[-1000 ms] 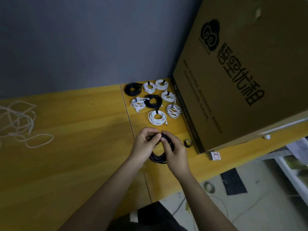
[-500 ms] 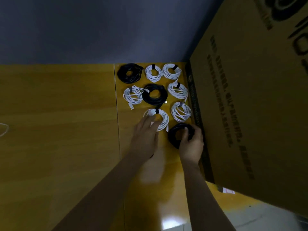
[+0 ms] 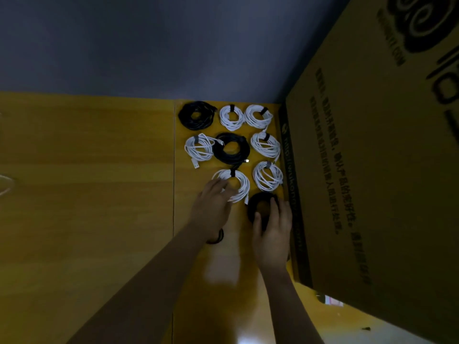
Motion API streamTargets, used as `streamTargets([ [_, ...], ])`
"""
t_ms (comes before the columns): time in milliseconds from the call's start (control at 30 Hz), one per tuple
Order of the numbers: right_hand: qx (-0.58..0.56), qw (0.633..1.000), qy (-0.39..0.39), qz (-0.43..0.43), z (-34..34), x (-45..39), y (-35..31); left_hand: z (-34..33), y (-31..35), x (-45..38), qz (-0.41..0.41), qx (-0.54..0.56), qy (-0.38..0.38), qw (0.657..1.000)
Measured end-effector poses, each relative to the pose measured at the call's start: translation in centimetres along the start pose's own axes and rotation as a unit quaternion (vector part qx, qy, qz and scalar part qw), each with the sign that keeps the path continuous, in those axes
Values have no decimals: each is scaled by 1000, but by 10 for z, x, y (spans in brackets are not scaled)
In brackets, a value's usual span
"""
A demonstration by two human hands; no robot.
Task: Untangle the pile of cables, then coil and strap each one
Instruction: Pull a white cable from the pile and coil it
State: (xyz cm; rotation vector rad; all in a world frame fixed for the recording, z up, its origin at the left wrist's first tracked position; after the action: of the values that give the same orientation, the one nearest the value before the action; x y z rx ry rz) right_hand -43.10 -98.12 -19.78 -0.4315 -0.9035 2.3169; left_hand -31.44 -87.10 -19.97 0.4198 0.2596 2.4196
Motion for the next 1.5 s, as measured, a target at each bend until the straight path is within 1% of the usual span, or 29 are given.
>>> streamTargets([
  [67, 30, 997, -16, 70, 4, 2, -13, 14, -6, 8, -1, 10, 4, 1000],
  [100, 38, 994, -31, 93, 5, 2, -20, 22, -12, 15, 11, -2, 13, 1000],
  [167, 46, 989, -76, 116, 3, 3, -37, 39, -30, 35, 61, -37, 35, 997],
  [233, 70, 978, -149, 130, -8, 7, -57, 58, -55, 62, 137, -55, 44, 988],
  [333, 119, 941, -271, 168, -40, 17, -92, 83, -101, 110, 224, -91, 37, 970],
  [467, 149, 880, -374, 251, -94, 35, -151, 111, -174, 180, 329, -96, 27, 939],
  [567, 159, 853, -411, 280, -134, 48, -205, 129, -229, 229, 392, -92, 29, 915],
  [700, 143, 840, -421, 310, -195, 70, -287, 147, -304, 279, 440, -80, 53, 893],
  [767, 129, 837, -424, 321, -228, 82, -325, 152, -344, 295, 447, -75, 58, 889],
  [833, 110, 841, -429, 310, -264, 94, -358, 156, -386, 305, 450, -71, 60, 888],
  [967, 70, 875, -408, 251, -337, 105, -415, 159, -472, 311, 426, -59, 51, 901],
  [1067, 90, 890, -368, 256, -387, 101, -445, 159, -529, 305, 398, -50, 49, 915],
  [1133, 123, 891, -349, 262, -412, 97, -457, 157, -557, 300, 373, -49, 50, 925],
  [1233, 184, 875, -360, 267, -437, 97, -460, 156, -584, 289, 346, -46, 50, 936],
  [1267, 182, 878, -367, 249, -442, 96, -458, 155, -589, 284, 338, -40, 45, 939],
  [1367, 117, 905, -376, 160, -448, 93, -454, 152, -593, 267, 302, -23, 24, 953],
  [1500, 28, 906, -401, 131, -441, 110, -465, 145, -576, 254, 202, -5, 5, 979],
])
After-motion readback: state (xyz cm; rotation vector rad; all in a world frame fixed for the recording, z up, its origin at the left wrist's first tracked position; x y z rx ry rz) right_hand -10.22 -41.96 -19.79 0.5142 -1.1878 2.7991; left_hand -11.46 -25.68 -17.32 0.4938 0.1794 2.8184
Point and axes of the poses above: each hand's wrist, its own x-axis away from the middle knuckle, its own z-axis out of the back of the hand, y = z × x, the point moved 4 cm from there along -x, towards the middle knuckle, and after that the axes turned 13 degrees about -x, right-handed, at the moved point
